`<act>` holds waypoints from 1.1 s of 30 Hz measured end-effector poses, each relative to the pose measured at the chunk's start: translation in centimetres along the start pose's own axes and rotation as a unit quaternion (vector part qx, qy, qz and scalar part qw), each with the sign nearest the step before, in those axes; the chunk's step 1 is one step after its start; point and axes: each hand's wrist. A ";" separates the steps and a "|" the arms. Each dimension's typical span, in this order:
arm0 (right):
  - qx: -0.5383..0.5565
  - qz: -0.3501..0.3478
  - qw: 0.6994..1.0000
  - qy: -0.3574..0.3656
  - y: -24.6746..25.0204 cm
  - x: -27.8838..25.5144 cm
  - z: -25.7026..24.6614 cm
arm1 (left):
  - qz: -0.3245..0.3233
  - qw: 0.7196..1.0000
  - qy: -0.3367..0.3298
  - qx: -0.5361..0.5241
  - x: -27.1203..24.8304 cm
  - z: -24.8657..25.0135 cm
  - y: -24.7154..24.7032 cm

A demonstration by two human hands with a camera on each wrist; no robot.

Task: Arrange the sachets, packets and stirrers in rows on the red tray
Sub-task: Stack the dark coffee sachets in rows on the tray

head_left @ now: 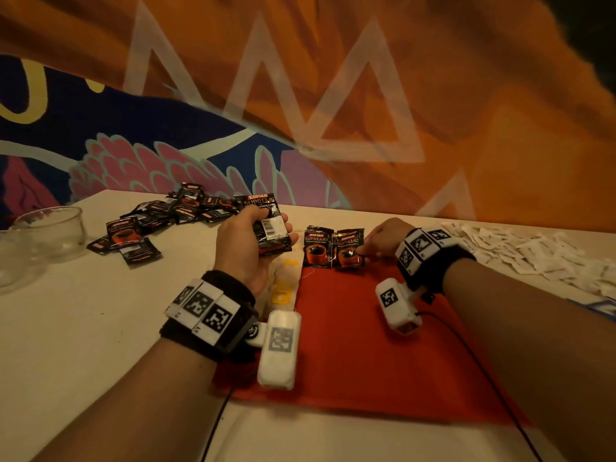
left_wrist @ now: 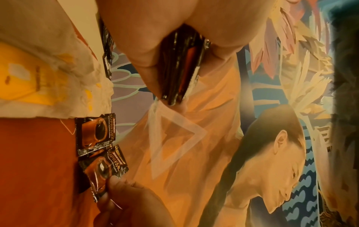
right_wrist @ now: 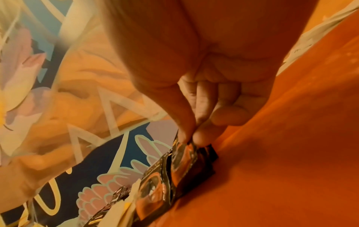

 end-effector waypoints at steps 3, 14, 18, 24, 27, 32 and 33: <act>-0.034 0.012 0.999 -0.013 -0.5 0.5 -0.5 | 0.002 1.000 0.001 0.006 0.0 -0.1 0.0; -0.035 0.011 0.999 -0.030 -1.4 1.0 -0.3 | 0.000 1.000 0.007 0.003 -0.1 -0.2 0.0; 0.000 0.000 0.999 -0.042 -1.3 1.3 0.3 | 0.001 1.000 0.006 0.008 -0.1 -0.3 0.0; 0.001 -0.029 0.999 -0.036 -0.6 -0.2 0.1 | 0.005 1.000 0.003 0.020 0.0 -0.4 0.0; -0.022 0.016 0.999 0.031 0.0 -1.5 -0.5 | 0.010 0.998 -0.008 0.066 0.1 -0.5 0.1; 0.150 -0.040 0.969 0.192 -0.6 -4.9 -2.8 | -0.010 0.995 -0.015 0.093 -0.1 -0.8 0.1; 0.169 -0.059 0.960 0.215 -1.0 -5.7 -3.3 | -0.015 0.996 -0.014 0.090 -0.2 -0.8 0.0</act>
Point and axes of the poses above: each hand's wrist, its own x-axis towards the middle knuckle, its own y-axis out of the back of the hand, z = x × y, and after that the axes turned 5 degrees about -z, right-handed
